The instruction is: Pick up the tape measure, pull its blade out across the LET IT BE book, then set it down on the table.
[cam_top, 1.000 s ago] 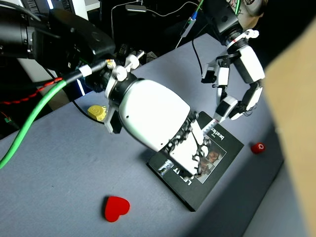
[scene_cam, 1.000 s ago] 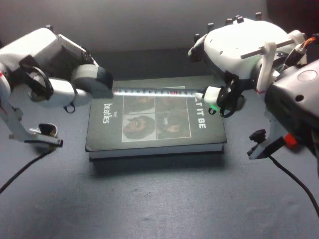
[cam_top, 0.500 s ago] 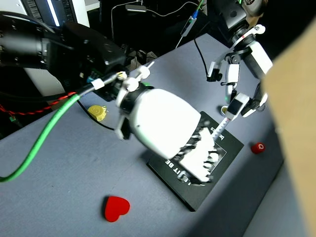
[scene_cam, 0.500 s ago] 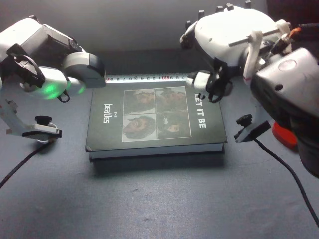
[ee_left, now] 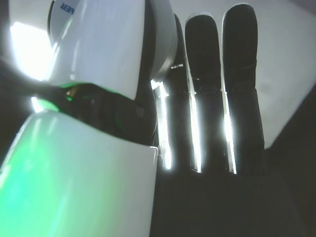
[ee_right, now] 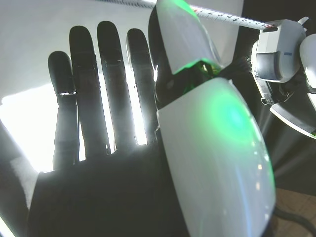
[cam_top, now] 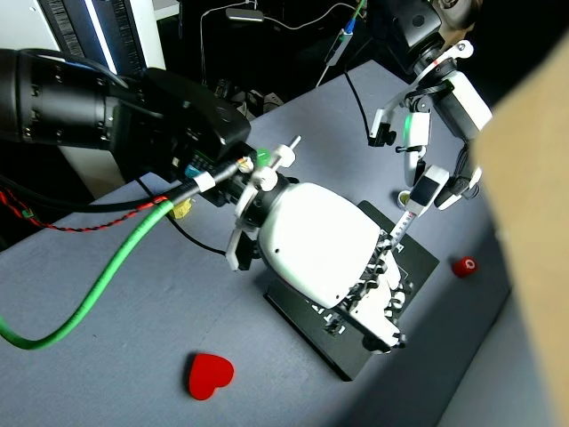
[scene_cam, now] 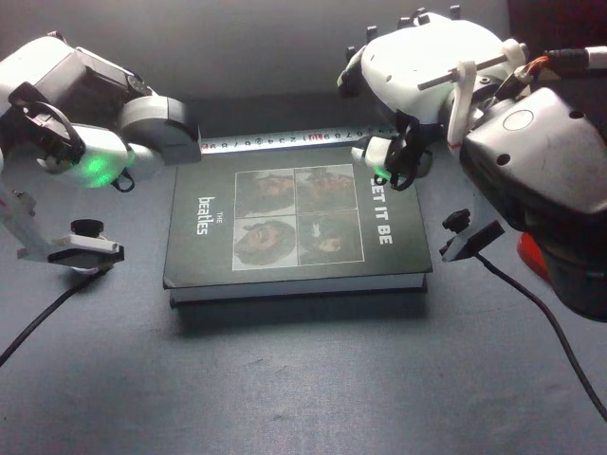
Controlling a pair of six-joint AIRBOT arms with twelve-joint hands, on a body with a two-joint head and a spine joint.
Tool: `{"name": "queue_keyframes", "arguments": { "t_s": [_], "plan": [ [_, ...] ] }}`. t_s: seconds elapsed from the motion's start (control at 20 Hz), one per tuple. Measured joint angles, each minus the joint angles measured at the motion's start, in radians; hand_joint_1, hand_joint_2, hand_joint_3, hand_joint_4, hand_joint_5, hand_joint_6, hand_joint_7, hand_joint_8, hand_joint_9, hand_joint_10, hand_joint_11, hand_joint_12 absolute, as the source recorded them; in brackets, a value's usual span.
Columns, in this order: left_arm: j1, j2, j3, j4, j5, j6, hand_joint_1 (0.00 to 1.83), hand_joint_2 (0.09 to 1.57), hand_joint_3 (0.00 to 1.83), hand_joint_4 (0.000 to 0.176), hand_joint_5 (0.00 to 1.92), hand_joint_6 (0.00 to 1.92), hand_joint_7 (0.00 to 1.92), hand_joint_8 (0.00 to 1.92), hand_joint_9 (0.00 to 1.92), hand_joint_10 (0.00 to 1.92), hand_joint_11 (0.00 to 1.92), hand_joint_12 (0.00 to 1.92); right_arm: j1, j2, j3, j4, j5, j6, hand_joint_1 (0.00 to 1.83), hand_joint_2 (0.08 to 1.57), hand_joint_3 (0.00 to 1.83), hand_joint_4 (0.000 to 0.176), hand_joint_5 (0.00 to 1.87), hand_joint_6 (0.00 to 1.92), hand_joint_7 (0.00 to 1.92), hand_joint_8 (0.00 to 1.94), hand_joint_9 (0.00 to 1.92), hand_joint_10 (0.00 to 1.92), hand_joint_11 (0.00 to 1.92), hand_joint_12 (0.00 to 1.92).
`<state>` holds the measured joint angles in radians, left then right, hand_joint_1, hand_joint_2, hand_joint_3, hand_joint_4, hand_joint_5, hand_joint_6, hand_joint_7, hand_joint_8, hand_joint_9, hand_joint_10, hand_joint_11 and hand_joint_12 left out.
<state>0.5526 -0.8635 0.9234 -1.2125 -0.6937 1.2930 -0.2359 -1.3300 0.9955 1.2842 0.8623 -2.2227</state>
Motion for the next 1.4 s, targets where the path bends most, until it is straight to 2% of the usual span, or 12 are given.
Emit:
{"name": "queue_keyframes", "arguments": {
  "t_s": [0.4, 1.4],
  "plan": [
    [0.000, 0.000, -0.002, -0.011, -0.002, 0.000, 1.38, 1.08, 0.00, 0.000, 1.07, 0.67, 1.07, 0.91, 0.89, 1.21, 0.81, 1.08, 0.000, -0.005, 0.017, -0.009, -0.007, 0.001, 1.03, 1.14, 0.00, 0.000, 0.68, 0.01, 0.78, 0.01, 0.71, 0.02, 0.20, 1.21],
    [0.000, 0.001, -0.014, -0.022, -0.002, -0.001, 1.38, 1.09, 0.00, 0.000, 1.06, 0.73, 1.07, 0.89, 0.88, 1.21, 0.80, 1.09, -0.029, -0.006, 0.039, -0.014, -0.008, -0.005, 1.03, 1.16, 0.00, 0.000, 0.68, 0.00, 0.75, 0.00, 0.72, 0.02, 0.20, 1.21]
  ]
}}
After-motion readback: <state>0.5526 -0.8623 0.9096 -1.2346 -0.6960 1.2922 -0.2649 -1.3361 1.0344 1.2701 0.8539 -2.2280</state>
